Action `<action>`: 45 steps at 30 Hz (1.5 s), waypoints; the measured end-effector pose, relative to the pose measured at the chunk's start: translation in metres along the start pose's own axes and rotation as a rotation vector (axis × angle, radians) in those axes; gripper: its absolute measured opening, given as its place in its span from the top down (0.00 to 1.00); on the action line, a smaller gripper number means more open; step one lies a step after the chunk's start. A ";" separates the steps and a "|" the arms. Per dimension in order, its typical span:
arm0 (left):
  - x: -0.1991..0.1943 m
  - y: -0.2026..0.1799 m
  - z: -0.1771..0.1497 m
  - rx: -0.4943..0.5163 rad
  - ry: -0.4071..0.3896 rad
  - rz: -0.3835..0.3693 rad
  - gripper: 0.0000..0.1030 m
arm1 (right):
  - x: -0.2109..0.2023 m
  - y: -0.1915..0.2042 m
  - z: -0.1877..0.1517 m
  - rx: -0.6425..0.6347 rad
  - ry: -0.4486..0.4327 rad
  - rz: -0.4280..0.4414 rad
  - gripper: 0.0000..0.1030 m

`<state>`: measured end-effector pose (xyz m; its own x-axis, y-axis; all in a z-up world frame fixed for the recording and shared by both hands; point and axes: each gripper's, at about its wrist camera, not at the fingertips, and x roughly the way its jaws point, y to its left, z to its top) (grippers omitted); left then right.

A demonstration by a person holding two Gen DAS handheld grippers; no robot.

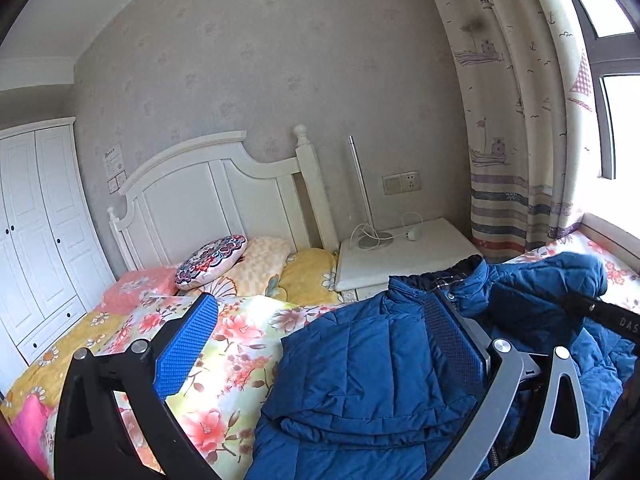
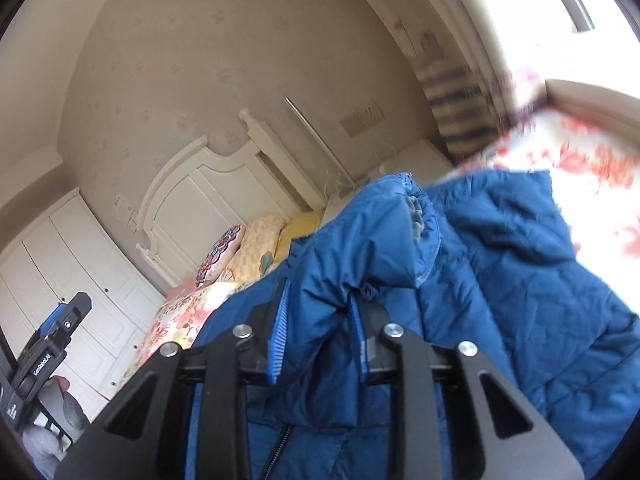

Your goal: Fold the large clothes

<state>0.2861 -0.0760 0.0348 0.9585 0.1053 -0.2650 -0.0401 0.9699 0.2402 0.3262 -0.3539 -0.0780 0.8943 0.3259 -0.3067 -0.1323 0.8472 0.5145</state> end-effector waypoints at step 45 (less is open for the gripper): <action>0.183 -0.022 -0.111 -0.042 0.524 -0.140 0.04 | -0.026 0.163 -0.012 -0.594 0.040 -0.365 0.17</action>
<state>0.4309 -0.0536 -0.1226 0.6870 0.0593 -0.7243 0.0561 0.9894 0.1341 0.2765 -0.2186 0.0040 0.9110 -0.0178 -0.4120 -0.0481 0.9876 -0.1491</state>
